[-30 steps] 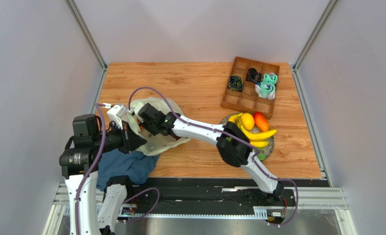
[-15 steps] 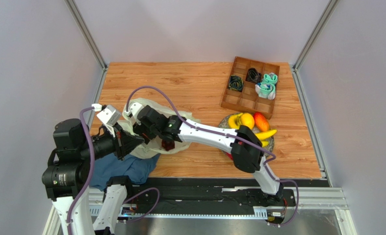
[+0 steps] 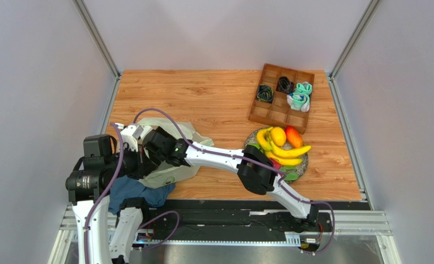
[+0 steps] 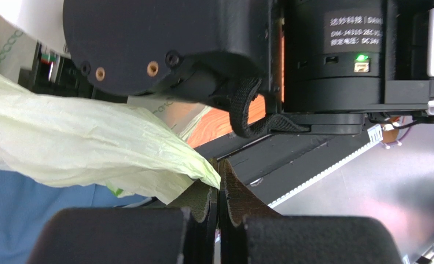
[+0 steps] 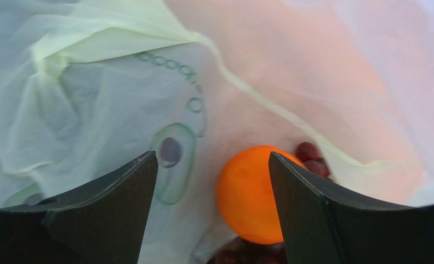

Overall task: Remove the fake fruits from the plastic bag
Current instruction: Take out the fake fruit from the plastic bag.

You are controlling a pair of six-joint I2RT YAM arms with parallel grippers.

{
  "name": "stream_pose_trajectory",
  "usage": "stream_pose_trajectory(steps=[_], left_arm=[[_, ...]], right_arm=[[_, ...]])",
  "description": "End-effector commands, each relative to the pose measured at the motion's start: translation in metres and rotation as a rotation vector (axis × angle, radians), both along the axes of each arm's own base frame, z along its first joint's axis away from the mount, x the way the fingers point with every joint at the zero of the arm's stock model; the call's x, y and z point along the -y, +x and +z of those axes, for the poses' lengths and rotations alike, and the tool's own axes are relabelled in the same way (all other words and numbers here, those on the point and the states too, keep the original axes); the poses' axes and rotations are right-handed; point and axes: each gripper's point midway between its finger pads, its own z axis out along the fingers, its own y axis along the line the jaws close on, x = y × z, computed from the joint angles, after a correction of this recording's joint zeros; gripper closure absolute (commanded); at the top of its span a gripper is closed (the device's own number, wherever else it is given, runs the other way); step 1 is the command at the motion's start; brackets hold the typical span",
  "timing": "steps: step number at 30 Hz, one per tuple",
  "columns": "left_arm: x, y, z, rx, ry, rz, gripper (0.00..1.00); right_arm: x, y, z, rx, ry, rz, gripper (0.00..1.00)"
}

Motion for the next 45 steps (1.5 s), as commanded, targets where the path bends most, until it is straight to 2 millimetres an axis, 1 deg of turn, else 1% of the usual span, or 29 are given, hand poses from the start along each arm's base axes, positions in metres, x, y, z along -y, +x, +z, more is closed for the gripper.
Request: stream_pose_trajectory(steps=[1, 3, 7, 11, 13, 16, 19, 22, 23, 24, 25, 26, 28, 29, 30, 31, 32, 33, 35, 36, 37, 39, 40, 41, 42, 43, 44, 45], left_arm=[[0.001, -0.008, -0.007, -0.061, -0.014, 0.013, 1.0], [0.006, -0.008, -0.005, -0.053, -0.036, -0.017, 1.0], [0.009, -0.011, -0.004, -0.049, -0.05, -0.033, 1.0], [0.012, -0.013, -0.001, -0.036, -0.062, -0.051, 1.0], [0.013, -0.015, -0.001, -0.034, -0.063, -0.058, 1.0], [0.014, -0.015, 0.0, -0.03, -0.062, -0.062, 1.0], [0.014, -0.016, 0.0, -0.029, -0.06, -0.064, 1.0], [0.014, -0.015, 0.0, -0.024, -0.06, -0.064, 1.0], [0.014, -0.015, 0.0, -0.022, -0.061, -0.065, 1.0], [0.014, -0.015, 0.0, -0.024, -0.063, -0.067, 1.0], [0.015, -0.013, 0.0, -0.014, -0.064, -0.069, 1.0], [0.015, -0.012, -0.002, -0.016, -0.066, -0.07, 1.0], [0.015, -0.006, -0.001, 0.0, -0.07, -0.068, 1.0], [0.016, -0.004, -0.004, -0.007, -0.078, -0.069, 1.0], [0.016, -0.003, -0.004, -0.003, -0.082, -0.069, 1.0], [0.017, 0.001, -0.005, 0.0, -0.089, -0.067, 1.0], [0.018, 0.003, -0.005, 0.006, -0.098, -0.071, 1.0], [0.019, 0.007, -0.004, 0.017, -0.103, -0.07, 1.0], [0.02, 0.01, -0.005, 0.022, -0.116, -0.074, 1.0], [0.021, 0.013, -0.004, 0.035, -0.12, -0.075, 1.0], [0.021, 0.015, -0.006, 0.037, -0.121, -0.071, 1.0], [0.021, 0.018, -0.003, 0.057, -0.124, -0.067, 1.0], [0.021, 0.019, -0.002, 0.063, -0.126, -0.069, 1.0], [0.021, 0.02, 0.0, 0.072, -0.125, -0.068, 1.0], [0.021, 0.022, 0.002, 0.084, -0.124, -0.069, 1.0], [0.021, 0.023, 0.005, 0.096, -0.121, -0.071, 1.0], [0.02, 0.025, 0.007, 0.104, -0.12, -0.069, 1.0], [0.02, 0.027, 0.009, 0.119, -0.119, -0.07, 1.0]], right_arm=[[0.005, 0.041, 0.034, 0.145, 0.035, -0.101, 0.21], [0.015, 0.05, 0.033, 0.173, 0.011, -0.138, 0.21], [0.026, 0.053, 0.021, 0.194, -0.04, -0.154, 0.2], [0.03, 0.053, 0.0, 0.175, -0.075, -0.139, 0.18], [0.03, 0.052, -0.017, 0.166, -0.104, -0.133, 0.17], [0.03, 0.049, -0.036, 0.144, -0.133, -0.11, 0.16], [0.03, 0.049, -0.044, 0.141, -0.149, -0.094, 0.17], [0.033, 0.053, -0.043, 0.157, -0.163, -0.1, 0.19], [0.034, 0.053, -0.042, 0.156, -0.166, -0.095, 0.21], [0.033, 0.052, -0.039, 0.16, -0.166, -0.087, 0.31], [0.033, 0.052, -0.037, 0.162, -0.168, -0.072, 0.36], [0.031, 0.052, -0.027, 0.167, -0.156, -0.057, 0.49], [0.025, 0.049, -0.015, 0.164, -0.133, -0.007, 0.61], [0.023, 0.048, -0.008, 0.176, -0.135, 0.027, 0.73], [0.02, 0.046, 0.011, 0.186, -0.106, 0.044, 0.77], [0.02, 0.043, 0.02, 0.182, -0.095, 0.06, 0.79], [0.02, 0.041, 0.027, 0.174, -0.083, 0.064, 0.85], [0.022, 0.037, 0.052, 0.179, -0.043, 0.07, 0.87], [0.027, 0.024, 0.063, 0.145, -0.026, 0.105, 0.9], [0.031, 0.019, 0.085, 0.146, 0.013, 0.108, 0.91], [0.035, 0.013, 0.092, 0.13, 0.023, 0.125, 0.92], [0.045, 0.003, 0.091, 0.1, 0.016, 0.147, 0.94], [0.05, -0.006, 0.108, 0.087, 0.047, 0.18, 0.95], [0.053, -0.013, 0.111, 0.07, 0.052, 0.197, 0.96], [0.061, -0.02, 0.103, 0.039, 0.04, 0.213, 0.97], [0.065, -0.033, 0.117, 0.013, 0.07, 0.251, 0.97], [0.07, -0.039, 0.12, -0.005, 0.077, 0.269, 0.97], [0.076, -0.047, 0.114, -0.033, 0.071, 0.289, 0.97]])
